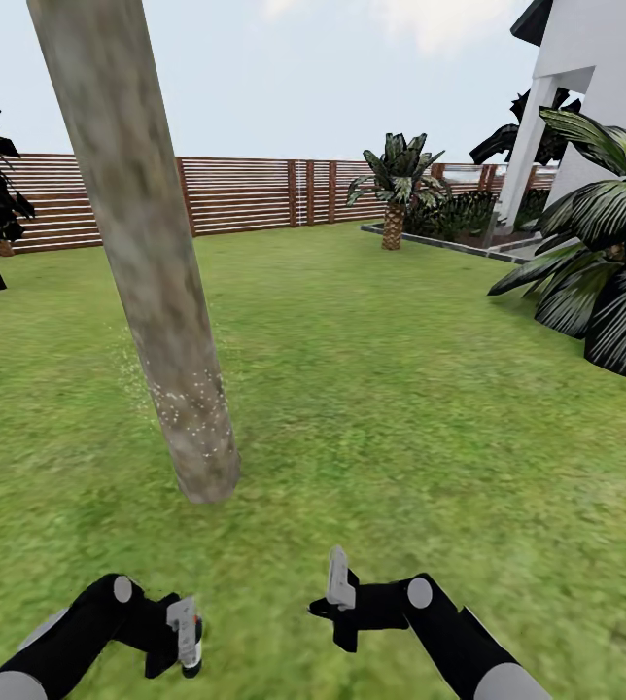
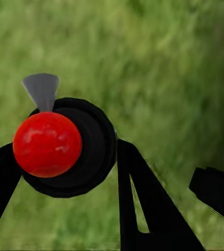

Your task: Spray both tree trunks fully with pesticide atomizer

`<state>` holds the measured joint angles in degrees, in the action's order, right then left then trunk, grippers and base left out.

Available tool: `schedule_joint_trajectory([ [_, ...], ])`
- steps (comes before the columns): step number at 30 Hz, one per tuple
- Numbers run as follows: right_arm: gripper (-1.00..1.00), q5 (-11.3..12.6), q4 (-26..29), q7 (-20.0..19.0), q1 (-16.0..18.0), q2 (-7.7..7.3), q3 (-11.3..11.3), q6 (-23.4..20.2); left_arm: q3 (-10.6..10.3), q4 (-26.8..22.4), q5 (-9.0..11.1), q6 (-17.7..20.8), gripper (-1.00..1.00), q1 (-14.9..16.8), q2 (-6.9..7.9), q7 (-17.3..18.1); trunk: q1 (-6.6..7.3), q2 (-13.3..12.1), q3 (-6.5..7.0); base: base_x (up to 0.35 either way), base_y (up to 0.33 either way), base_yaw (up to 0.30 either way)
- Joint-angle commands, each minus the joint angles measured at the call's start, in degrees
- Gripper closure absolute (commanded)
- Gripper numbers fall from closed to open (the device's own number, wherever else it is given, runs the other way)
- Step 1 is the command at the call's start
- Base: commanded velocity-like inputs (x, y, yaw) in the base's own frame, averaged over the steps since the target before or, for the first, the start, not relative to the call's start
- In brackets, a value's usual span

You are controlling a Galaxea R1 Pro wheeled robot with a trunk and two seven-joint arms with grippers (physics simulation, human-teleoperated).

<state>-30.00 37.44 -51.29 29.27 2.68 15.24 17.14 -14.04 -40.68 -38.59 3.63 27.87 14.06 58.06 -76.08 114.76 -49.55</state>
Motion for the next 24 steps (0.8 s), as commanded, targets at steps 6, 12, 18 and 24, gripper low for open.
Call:
schedule_joint_trajectory([
  [6, -1.00, 0.37, -3.71, 10.20, -0.08, -3.54, -1.18, 0.00, 11.64, 2.51, 1.86, 0.30, 1.00, -0.09, 0.82, -6.93, 0.00, 0.00, 0.00, 0.000, 0.000, 0.000],
  [12, -1.00, 0.71, -30.63, 55.73, -0.27, -4.30, -18.14, 1.37, 24.22, 24.01, 18.98, -10.74, 1.00, -0.49, -3.08, -40.66, 0.00, 0.00, 0.00, 0.000, 0.000, 0.000],
  [18, -1.00, 2.82, -32.98, 71.58, -2.74, -5.72, -25.86, 15.76, 24.42, 34.77, 32.02, -25.59, 1.00, -3.17, -3.63, -56.87, 0.00, 0.00, 0.00, 0.000, 0.000, 0.000],
  [24, -1.00, 2.82, -33.94, 72.56, -5.84, -5.13, -26.09, 17.37, 24.47, 35.83, 32.52, -26.62, 1.00, -4.76, -4.58, -56.63, 0.00, 0.00, 0.00, 0.000, 0.000, 0.000],
])
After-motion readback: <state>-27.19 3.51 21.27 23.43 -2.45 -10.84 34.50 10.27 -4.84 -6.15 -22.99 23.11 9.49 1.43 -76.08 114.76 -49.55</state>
